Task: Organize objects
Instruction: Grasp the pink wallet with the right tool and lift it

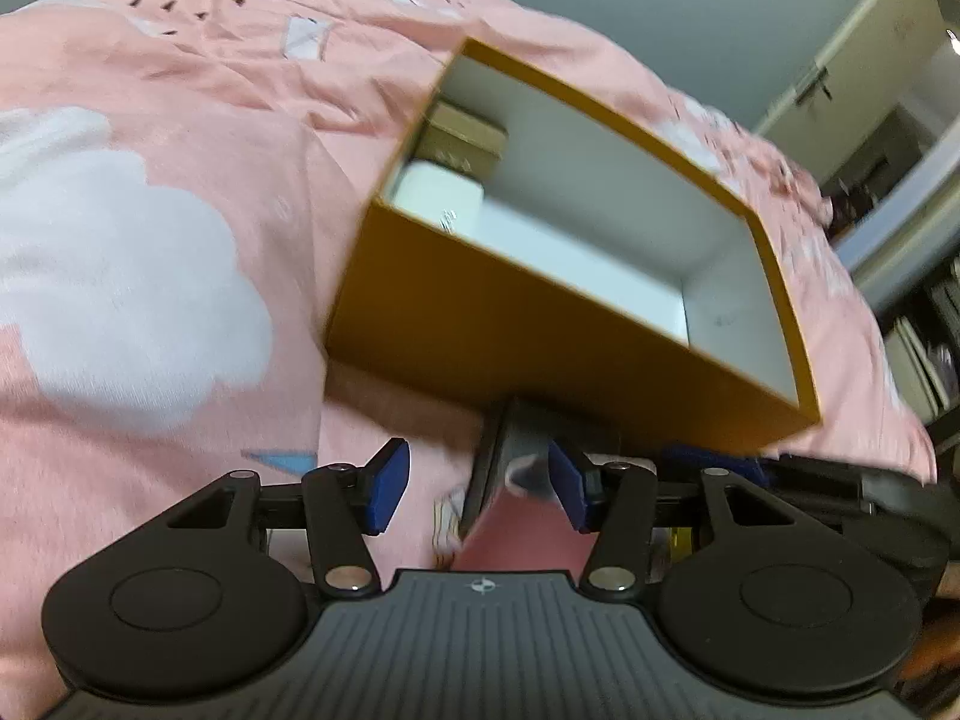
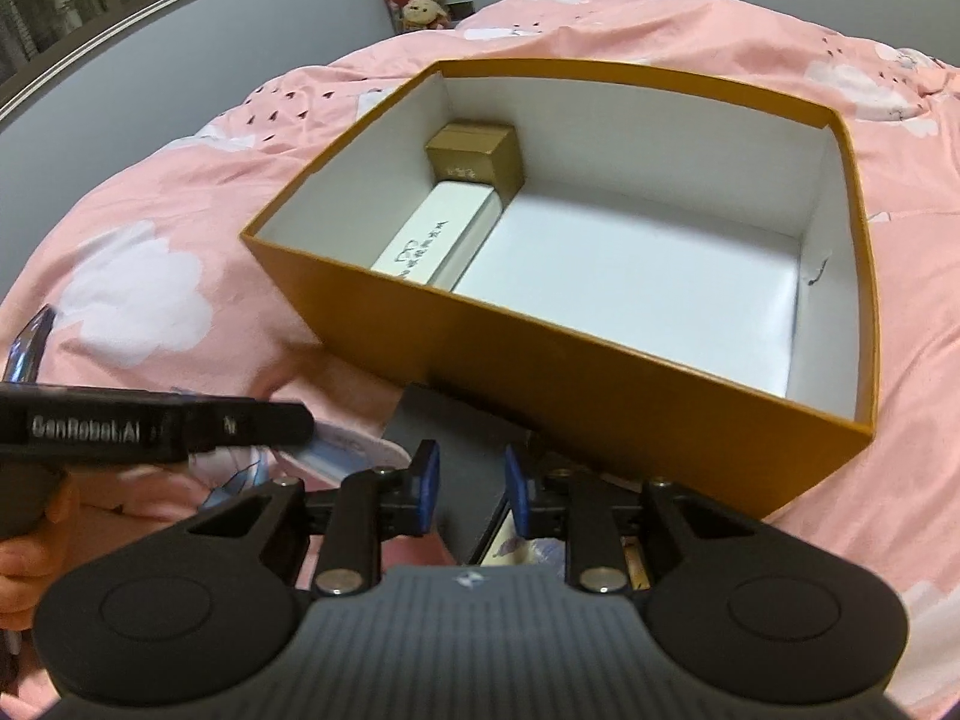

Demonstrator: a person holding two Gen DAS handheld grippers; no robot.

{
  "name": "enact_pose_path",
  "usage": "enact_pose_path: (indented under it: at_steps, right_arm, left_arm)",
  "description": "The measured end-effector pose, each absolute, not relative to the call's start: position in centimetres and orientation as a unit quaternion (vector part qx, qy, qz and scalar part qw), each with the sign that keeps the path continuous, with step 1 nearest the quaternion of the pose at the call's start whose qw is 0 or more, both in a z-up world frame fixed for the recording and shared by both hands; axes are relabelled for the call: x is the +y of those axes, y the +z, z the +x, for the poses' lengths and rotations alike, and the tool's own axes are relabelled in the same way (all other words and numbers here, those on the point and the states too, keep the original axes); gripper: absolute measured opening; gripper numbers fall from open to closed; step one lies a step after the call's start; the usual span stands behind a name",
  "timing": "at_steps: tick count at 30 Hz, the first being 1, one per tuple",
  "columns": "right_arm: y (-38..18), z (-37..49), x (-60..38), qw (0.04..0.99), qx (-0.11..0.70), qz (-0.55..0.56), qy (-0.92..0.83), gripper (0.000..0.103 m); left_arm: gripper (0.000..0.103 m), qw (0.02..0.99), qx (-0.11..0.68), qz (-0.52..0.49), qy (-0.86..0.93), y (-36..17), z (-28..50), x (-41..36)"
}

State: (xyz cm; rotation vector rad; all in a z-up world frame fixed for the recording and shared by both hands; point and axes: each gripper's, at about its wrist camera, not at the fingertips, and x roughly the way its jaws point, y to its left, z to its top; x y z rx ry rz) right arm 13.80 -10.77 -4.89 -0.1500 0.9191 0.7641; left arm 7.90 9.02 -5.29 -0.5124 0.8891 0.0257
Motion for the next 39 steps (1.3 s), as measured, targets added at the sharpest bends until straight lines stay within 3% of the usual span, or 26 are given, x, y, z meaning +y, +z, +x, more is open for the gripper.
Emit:
enact_pose_path:
  at_steps: [6,16,19,24,28,33,39]
  right_arm:
    - [-3.8,13.4,-11.8,0.830,0.421,-0.072,0.359,0.027]
    - [-4.6,12.1,-13.1,0.793,0.454,-0.094,0.395,0.027]
    - [-5.2,11.8,-12.3,0.781,0.454,-0.101,0.416,0.034]
    - [-6.1,12.0,-11.0,0.760,0.451,-0.131,0.450,0.035]
    - [-7.0,12.9,-9.8,0.751,0.442,-0.147,0.468,0.046]
    - [-7.8,13.4,-9.0,0.734,0.452,-0.133,0.488,0.046]
    - [-7.8,12.8,-8.9,0.737,0.442,-0.132,0.493,0.037]
  left_arm:
    - [0.060,0.879,0.414,-0.236,-0.011,-3.4,6.5,9.3]
    - [0.062,0.863,0.478,-0.150,-0.070,-4.2,6.1,7.1]
    - [0.065,0.855,0.495,-0.131,-0.084,-5.6,7.2,6.2]
    - [0.065,0.847,0.511,-0.127,-0.078,-6.6,7.9,6.3]
    - [0.063,0.839,0.523,-0.133,-0.066,-6.6,7.6,6.8]
    - [0.062,0.835,0.527,-0.150,-0.050,-6.9,7.7,7.3]
    - [0.058,0.831,0.529,-0.169,-0.032,-6.9,7.9,7.7]
